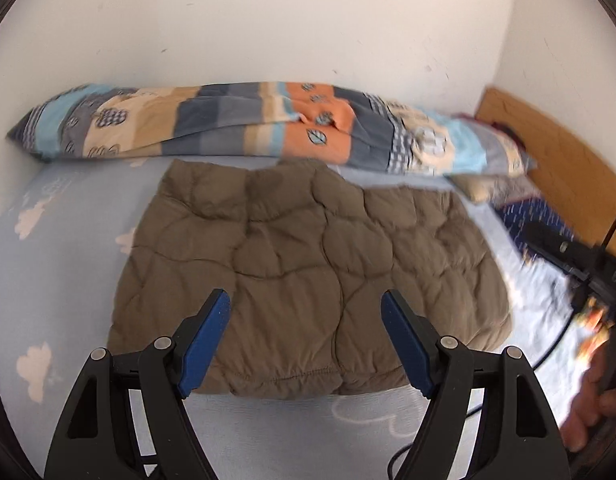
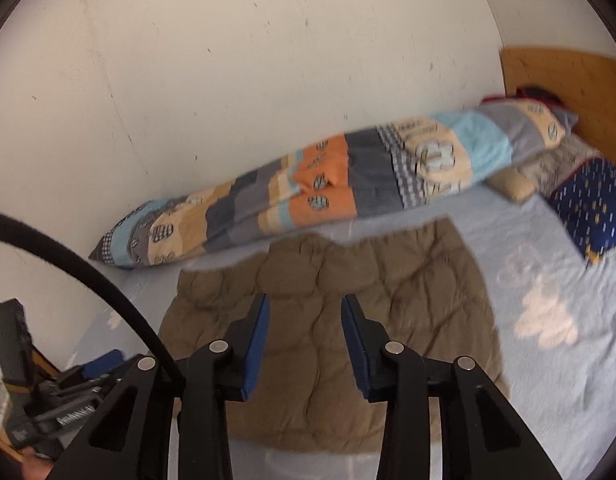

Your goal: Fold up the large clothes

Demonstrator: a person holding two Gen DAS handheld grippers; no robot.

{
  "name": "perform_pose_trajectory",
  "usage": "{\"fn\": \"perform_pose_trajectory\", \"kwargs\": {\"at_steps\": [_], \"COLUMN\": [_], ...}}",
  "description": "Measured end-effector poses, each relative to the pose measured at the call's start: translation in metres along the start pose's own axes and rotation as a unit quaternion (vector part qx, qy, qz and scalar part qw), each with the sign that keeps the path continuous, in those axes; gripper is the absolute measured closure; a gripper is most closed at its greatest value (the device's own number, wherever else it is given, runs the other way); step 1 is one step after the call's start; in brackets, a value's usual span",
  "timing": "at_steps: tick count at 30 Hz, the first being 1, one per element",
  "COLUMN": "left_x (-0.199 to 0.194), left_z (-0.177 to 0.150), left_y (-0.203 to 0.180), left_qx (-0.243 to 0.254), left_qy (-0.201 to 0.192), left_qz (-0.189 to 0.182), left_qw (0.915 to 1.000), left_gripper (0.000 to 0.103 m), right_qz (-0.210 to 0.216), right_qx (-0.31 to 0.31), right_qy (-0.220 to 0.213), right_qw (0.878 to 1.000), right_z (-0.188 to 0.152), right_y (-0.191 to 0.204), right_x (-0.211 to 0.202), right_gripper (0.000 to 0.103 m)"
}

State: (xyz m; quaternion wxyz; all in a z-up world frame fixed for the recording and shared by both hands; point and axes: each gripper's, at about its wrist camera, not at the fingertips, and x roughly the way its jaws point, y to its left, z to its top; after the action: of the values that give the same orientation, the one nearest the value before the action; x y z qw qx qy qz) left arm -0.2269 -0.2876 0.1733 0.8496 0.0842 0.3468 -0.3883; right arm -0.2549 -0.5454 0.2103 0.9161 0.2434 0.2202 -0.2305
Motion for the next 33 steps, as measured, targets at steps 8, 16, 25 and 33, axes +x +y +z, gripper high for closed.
{"fn": "perform_pose_trajectory", "kwargs": {"at_steps": [8, 16, 25, 33], "left_x": [0.081, 0.127, 0.151, 0.132], "left_z": [-0.008, -0.004, -0.005, 0.002], "left_y": [-0.002, 0.014, 0.019, 0.022], "left_qx": [0.038, 0.02, 0.016, -0.012], "left_qy": [0.058, 0.084, 0.109, 0.108], "left_qz": [0.006, 0.027, 0.037, 0.022], "left_qw": [0.9976, 0.9959, 0.9932, 0.9938], "left_gripper": [0.026, 0.024, 0.02, 0.02], "right_qz": [-0.029, -0.063, -0.06, -0.041], "right_qx": [-0.028, -0.002, -0.008, -0.006], "right_qy": [0.084, 0.165, 0.174, 0.167], "right_qw": [0.996, 0.984, 0.983, 0.985], "right_z": [-0.04, -0.062, -0.065, -0.049], "right_y": [0.001, -0.031, -0.041, -0.032], "right_x": [0.059, 0.143, 0.165, 0.143], "right_gripper": [0.068, 0.071, 0.071, 0.071]}}
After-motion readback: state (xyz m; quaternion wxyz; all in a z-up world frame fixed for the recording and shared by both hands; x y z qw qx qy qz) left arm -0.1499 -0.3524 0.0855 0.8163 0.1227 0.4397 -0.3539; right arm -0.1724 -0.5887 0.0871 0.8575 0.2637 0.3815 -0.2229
